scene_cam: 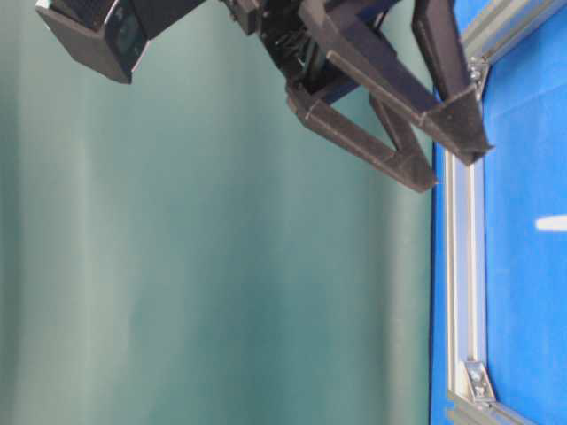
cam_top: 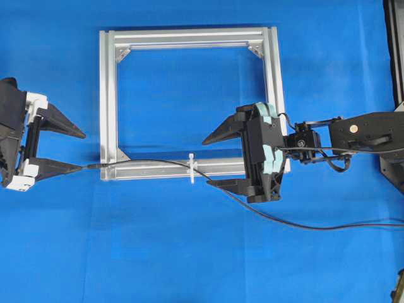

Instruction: Insert the wire through the string loop located in the center.

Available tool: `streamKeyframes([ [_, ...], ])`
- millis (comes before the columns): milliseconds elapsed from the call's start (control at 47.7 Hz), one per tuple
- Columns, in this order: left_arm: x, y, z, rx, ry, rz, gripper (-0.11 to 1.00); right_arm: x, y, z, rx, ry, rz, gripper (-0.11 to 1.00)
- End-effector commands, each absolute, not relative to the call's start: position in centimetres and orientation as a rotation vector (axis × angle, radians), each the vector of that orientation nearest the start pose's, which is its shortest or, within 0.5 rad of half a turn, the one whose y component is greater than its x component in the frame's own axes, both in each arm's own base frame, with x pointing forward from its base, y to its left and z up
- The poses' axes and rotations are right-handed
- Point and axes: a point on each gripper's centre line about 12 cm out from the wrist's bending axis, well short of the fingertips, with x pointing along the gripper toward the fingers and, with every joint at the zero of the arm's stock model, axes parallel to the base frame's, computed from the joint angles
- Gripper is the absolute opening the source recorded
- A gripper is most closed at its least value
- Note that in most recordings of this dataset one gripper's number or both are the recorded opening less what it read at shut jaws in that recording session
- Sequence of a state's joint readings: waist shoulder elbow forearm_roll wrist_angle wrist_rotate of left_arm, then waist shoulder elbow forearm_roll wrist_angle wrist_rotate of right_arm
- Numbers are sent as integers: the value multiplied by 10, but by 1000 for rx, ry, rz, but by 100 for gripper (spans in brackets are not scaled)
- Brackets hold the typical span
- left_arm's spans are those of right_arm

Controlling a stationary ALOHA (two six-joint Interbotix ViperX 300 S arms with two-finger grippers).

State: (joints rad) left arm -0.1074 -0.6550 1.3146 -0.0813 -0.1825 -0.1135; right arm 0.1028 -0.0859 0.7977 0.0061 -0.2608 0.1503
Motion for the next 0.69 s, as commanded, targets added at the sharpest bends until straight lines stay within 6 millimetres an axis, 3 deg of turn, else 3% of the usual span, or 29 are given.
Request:
streamKeyframes([
  [0, 210, -21, 170, -158, 459, -47, 76, 366, 38, 194, 129, 425, 68, 90],
  [671, 211, -21, 169, -157, 466, -48, 76, 366, 38, 195, 126, 423, 69, 90],
])
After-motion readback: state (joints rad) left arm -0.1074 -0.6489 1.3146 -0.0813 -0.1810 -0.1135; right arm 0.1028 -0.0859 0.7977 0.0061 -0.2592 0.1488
